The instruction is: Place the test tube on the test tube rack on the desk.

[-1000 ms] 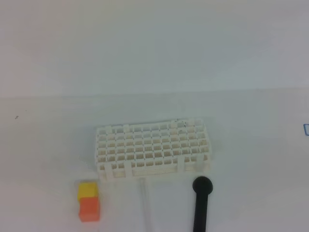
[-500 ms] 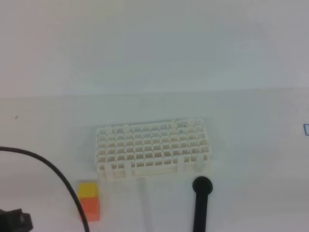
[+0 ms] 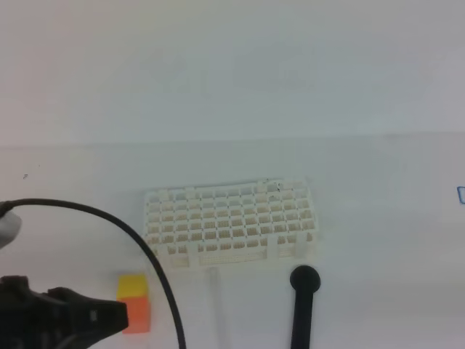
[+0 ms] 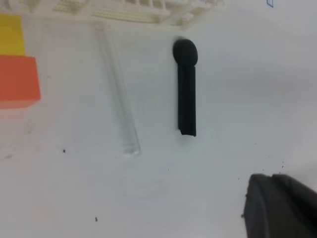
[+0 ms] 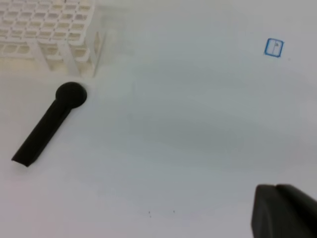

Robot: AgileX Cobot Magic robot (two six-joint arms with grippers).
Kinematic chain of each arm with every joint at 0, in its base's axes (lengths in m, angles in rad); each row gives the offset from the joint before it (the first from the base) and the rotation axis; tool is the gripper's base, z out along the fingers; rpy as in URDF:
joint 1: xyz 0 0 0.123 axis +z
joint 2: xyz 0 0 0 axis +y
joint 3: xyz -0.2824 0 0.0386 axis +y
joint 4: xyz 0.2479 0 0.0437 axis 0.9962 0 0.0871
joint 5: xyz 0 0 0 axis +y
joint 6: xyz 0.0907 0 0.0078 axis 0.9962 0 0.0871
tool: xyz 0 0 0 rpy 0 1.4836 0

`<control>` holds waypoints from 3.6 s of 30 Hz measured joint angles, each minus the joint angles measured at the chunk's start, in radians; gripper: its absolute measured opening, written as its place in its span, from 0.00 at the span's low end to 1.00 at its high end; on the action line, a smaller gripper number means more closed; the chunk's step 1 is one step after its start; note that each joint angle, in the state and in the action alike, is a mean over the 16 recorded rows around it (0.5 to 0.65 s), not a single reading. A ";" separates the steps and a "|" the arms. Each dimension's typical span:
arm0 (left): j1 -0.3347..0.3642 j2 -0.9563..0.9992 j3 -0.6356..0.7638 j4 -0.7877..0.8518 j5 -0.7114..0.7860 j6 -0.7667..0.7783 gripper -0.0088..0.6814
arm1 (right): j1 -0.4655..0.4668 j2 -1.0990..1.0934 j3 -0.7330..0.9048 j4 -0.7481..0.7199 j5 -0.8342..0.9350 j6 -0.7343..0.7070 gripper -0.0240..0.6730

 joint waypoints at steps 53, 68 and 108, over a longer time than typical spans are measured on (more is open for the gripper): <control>-0.690 0.820 -0.232 0.782 -0.405 -0.813 0.50 | 0.000 0.000 0.000 0.083 -0.029 -0.002 0.03; -0.690 0.929 -0.264 0.788 -0.398 -0.838 0.51 | 0.000 0.000 0.000 0.110 -0.032 -0.004 0.03; -0.690 0.963 -0.270 0.871 -0.281 -0.851 0.18 | 0.000 0.000 0.000 0.115 -0.032 -0.004 0.03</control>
